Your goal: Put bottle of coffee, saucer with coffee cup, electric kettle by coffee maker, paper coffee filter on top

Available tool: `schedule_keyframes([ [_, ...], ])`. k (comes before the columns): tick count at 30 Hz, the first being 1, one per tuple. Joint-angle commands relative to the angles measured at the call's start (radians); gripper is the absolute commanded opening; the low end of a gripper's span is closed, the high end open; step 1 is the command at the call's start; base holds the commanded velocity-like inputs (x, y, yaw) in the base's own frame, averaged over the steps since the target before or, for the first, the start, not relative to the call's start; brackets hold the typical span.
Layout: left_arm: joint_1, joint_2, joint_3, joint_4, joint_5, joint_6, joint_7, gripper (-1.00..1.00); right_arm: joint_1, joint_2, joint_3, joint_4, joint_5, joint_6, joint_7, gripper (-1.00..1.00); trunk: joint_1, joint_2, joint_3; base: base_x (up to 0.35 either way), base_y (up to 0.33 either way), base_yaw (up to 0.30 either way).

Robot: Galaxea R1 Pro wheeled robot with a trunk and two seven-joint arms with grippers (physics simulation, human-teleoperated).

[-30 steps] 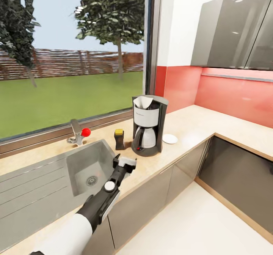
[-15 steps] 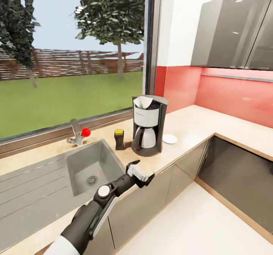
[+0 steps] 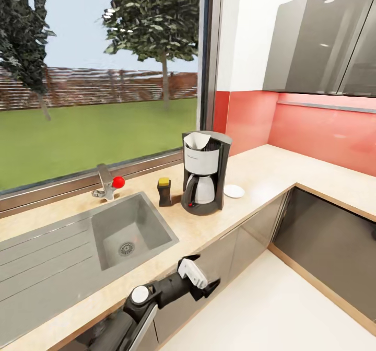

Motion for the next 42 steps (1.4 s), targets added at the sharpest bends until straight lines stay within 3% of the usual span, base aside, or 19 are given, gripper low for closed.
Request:
schedule_keyframes([
  [1,0.013,0.0,0.001,-0.001,0.001,0.005,-0.004,1.0,0.0,0.001,-0.003,0.0,-0.005,-0.003,0.0,1.0,0.001,-0.002,-0.002,0.0,0.0,0.0],
  [5,0.061,-0.001,0.0,0.008,-0.001,-0.002,-0.002,1.0,0.0,0.002,-0.003,0.0,-0.005,-0.002,0.001,1.0,0.001,-0.002,-0.002,0.0,0.0,0.0],
  [12,0.094,0.001,0.002,0.015,-0.004,-0.005,0.003,1.0,0.0,0.001,-0.002,0.0,-0.006,-0.002,0.001,1.0,0.001,-0.002,-0.002,0.0,0.0,0.0],
  [22,0.098,-0.002,0.0,0.023,-0.005,-0.004,0.004,1.0,0.0,0.0,-0.003,0.0,-0.006,-0.002,0.001,1.0,0.001,-0.002,-0.002,-0.009,-0.039,0.0],
  [42,0.098,-0.001,0.0,0.024,-0.004,-0.005,0.004,1.0,0.0,0.0,-0.002,0.0,-0.006,-0.002,0.001,1.0,0.001,-0.002,-0.002,-0.175,-0.217,0.002],
])
